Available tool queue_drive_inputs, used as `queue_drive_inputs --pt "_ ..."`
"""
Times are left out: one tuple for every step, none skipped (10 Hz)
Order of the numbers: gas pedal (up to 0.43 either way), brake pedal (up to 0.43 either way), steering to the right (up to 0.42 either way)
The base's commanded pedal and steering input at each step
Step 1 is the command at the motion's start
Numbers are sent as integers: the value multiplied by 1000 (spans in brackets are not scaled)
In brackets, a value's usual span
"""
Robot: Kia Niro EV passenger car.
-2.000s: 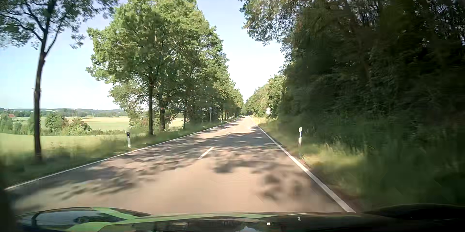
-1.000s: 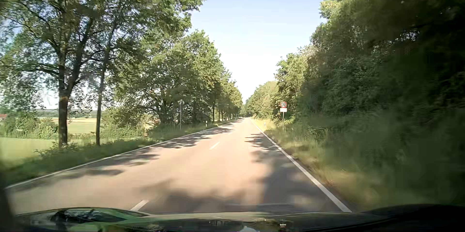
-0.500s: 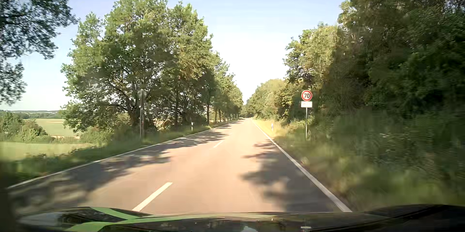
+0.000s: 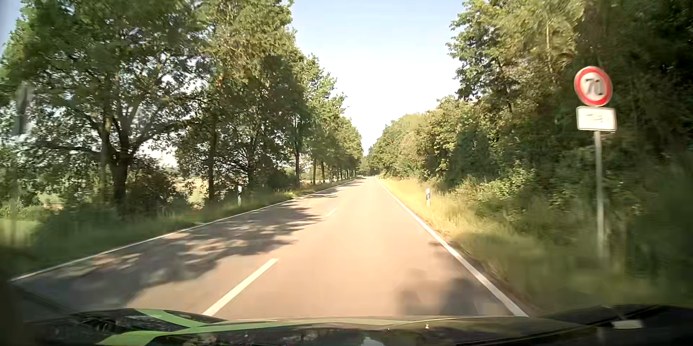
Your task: Follow the waypoints while adhering to traffic rules and regulations
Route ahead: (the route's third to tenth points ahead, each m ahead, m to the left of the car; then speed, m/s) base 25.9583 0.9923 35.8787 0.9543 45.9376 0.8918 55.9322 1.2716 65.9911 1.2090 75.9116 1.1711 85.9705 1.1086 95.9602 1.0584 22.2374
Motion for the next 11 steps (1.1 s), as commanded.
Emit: queue_drive_inputs --pt "260 0 -1" --pt "248 0 1" --pt "248 0 1" --pt "220 0 2" --pt "220 0 2" --pt "220 0 1" --pt "220 0 1" --pt "220 0 1" --pt "228 0 1" --pt "248 0 1" --pt "260 0 1"
